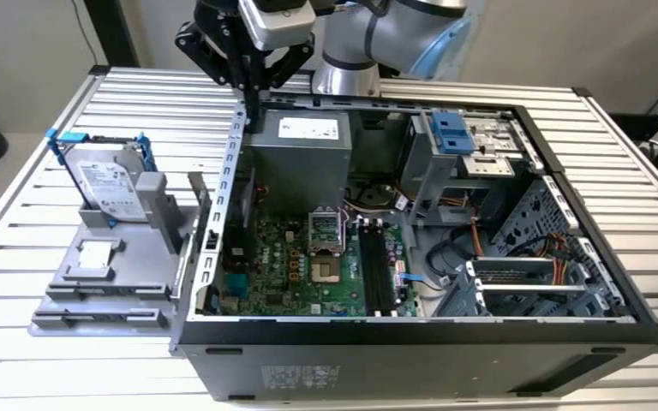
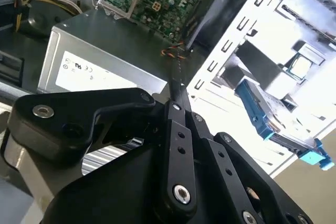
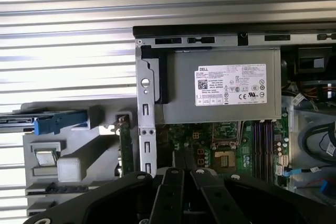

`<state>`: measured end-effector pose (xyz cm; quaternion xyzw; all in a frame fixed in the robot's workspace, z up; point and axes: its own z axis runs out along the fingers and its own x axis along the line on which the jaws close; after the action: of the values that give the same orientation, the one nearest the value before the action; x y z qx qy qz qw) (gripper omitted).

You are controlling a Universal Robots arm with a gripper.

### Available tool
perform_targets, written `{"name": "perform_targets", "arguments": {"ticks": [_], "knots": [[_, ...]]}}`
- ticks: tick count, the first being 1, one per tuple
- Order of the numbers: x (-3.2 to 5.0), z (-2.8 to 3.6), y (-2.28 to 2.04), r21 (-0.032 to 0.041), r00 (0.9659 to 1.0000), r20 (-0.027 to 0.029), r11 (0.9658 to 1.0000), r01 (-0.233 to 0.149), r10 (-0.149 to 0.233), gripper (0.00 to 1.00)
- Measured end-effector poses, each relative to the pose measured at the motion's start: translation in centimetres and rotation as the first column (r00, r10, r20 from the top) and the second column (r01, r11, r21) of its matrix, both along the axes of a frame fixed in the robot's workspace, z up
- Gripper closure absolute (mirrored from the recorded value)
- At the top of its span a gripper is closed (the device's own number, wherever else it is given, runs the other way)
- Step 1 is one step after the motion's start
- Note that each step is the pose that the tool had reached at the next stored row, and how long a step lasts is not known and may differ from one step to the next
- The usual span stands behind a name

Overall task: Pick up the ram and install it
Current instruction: 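Reach for the ram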

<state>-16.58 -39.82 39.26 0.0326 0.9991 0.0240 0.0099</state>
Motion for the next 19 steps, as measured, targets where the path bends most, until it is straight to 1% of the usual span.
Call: {"name": "perform_targets", "arguments": {"ticks": [6,8,14,15,18,19], "knots": [[-1.96,0.00,0.04,0.0000,1.0000,-0.0055,1.0000,0.000,0.000,1.00],[-2.68,0.00,0.05,0.0001,1.0000,-0.0090,1.0000,0.000,0.000,1.00],[-4.90,0.00,0.07,0.0013,0.9997,-0.0233,1.0000,0.000,0.000,1.00],[-5.28,0.00,0.07,0.0016,0.9997,-0.0250,1.0000,0.000,0.000,1.00],[-6.60,0.00,0.08,0.0022,0.9996,-0.0277,1.0000,0.000,0.000,1.00],[-6.99,-0.01,0.08,0.0022,0.9996,-0.0278,1.0000,0.000,0.000,1.00]]}}
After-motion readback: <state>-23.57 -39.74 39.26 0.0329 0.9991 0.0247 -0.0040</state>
